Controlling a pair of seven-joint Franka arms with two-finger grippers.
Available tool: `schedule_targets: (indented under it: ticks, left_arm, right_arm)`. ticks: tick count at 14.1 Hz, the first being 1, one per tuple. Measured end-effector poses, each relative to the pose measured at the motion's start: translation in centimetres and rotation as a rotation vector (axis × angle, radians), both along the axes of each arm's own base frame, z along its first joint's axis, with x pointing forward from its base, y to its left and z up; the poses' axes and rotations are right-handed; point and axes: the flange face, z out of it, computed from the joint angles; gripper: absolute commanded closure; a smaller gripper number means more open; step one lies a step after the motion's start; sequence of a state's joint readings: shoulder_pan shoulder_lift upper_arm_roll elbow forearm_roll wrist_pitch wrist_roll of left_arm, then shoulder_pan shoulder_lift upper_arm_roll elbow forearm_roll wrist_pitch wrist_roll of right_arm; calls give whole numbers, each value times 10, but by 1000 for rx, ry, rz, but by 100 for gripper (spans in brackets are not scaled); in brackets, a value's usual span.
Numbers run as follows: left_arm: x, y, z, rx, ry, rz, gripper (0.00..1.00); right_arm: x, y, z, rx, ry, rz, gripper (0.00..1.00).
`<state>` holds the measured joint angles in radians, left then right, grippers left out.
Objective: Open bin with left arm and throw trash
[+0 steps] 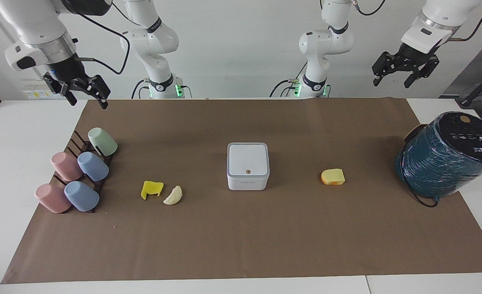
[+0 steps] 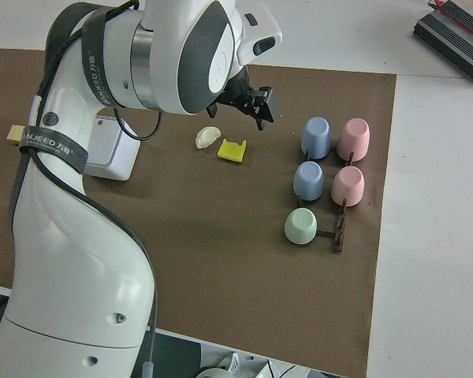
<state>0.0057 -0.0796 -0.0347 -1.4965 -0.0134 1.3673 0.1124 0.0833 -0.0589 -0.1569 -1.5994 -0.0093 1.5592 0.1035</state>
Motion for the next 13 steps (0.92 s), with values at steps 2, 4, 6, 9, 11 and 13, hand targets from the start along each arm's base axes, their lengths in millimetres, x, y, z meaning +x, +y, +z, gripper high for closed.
schedule_targets:
  ticks: [2, 4, 6, 9, 11, 13]
  left_arm:
    - [0, 0, 2, 0, -8, 0, 0]
    - [0, 0, 3, 0, -12, 0, 0]
    - [0, 0, 3, 0, -13, 0, 0]
    - [-3, -2, 7, 0, -22, -4, 0]
    - [-5, -13, 10, 2, -32, -24, 4]
    - [-4, -28, 12, 2, -58, -51, 40]
  right_arm:
    - [0, 2, 0, 0, 0, 3, 0]
    - [0, 4, 0, 0, 0, 7, 0]
    - [0, 4, 0, 0, 0, 7, 0]
    - [0, 4, 0, 0, 1, 7, 0]
    - [1, 4, -2, -1, -5, 8, 0]
    - [2, 4, -5, -1, -3, 8, 0]
